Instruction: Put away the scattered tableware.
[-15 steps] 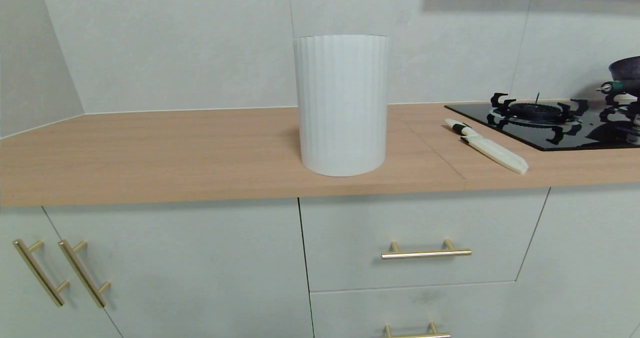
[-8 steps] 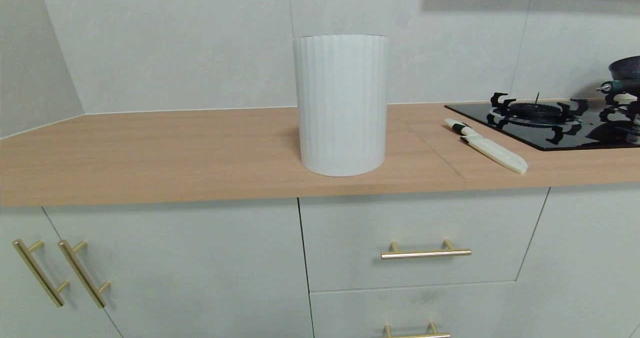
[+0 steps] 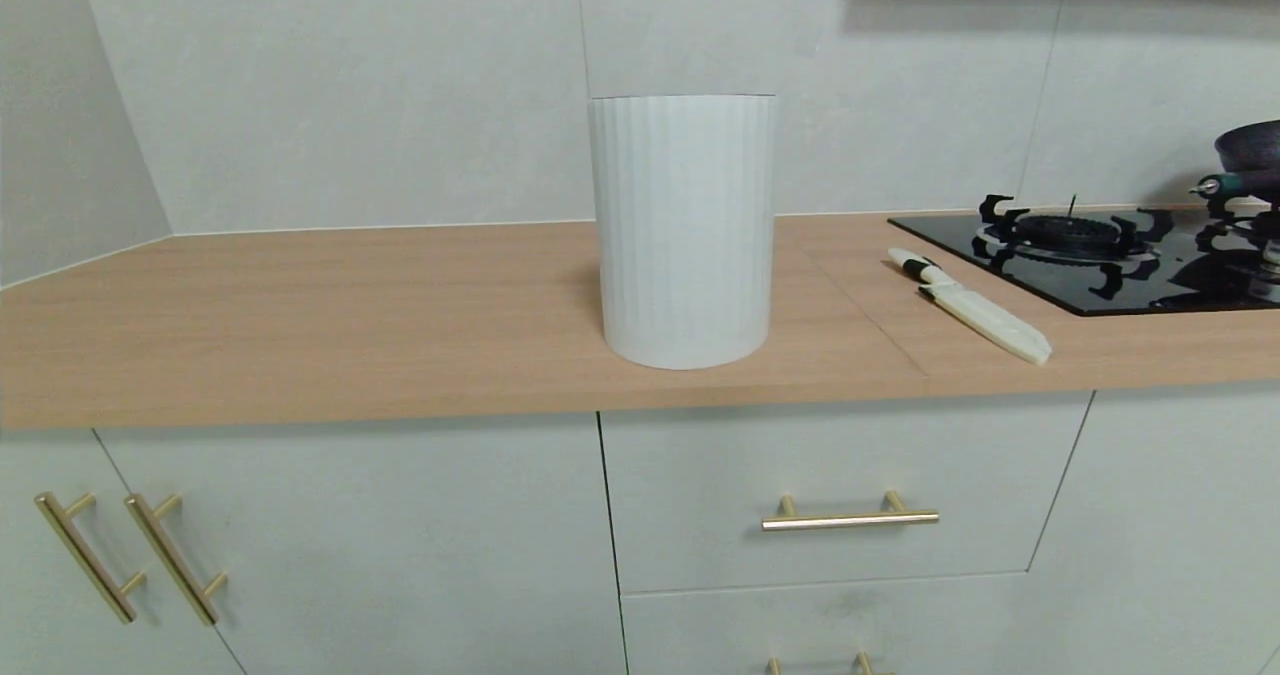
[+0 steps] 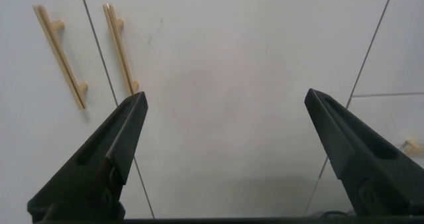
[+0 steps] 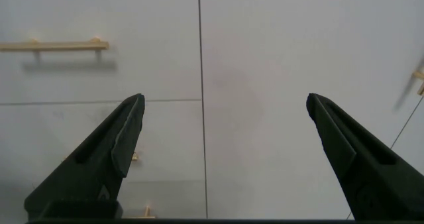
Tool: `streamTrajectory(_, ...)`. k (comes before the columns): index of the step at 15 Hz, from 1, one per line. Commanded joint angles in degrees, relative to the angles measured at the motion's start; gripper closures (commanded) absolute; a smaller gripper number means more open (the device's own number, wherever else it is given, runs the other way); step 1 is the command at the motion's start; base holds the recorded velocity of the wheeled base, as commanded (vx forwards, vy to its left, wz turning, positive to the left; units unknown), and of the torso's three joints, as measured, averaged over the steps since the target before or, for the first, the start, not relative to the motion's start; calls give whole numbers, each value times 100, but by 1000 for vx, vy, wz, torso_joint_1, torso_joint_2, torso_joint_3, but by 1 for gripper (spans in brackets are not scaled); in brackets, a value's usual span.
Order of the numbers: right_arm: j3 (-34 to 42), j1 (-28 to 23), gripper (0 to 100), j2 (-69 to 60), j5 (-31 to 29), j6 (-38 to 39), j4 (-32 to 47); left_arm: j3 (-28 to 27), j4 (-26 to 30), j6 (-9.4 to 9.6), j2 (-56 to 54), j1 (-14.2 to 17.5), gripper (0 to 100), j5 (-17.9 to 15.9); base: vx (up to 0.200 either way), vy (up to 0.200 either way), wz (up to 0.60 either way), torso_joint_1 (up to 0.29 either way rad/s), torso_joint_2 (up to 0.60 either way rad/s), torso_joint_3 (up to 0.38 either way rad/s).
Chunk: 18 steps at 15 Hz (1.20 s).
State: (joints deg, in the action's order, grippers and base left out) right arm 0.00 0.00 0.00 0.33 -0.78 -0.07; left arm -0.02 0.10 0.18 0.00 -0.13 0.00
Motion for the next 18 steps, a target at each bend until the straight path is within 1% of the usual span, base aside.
streamTrajectory(1,0,0,0,9,2,-1,-1,2,-1,-1,0,-4,0,0,0,0,0,27,-163,-271)
streamTrajectory(10,0,0,0,9,2,-1,-1,2,-1,-1,0,-4,0,0,0,0,0,171,-472,-288)
streamTrajectory(18,0,0,0,9,2,-1,-1,2,-1,-1,0,-4,0,0,0,0,0,214,-485,-282)
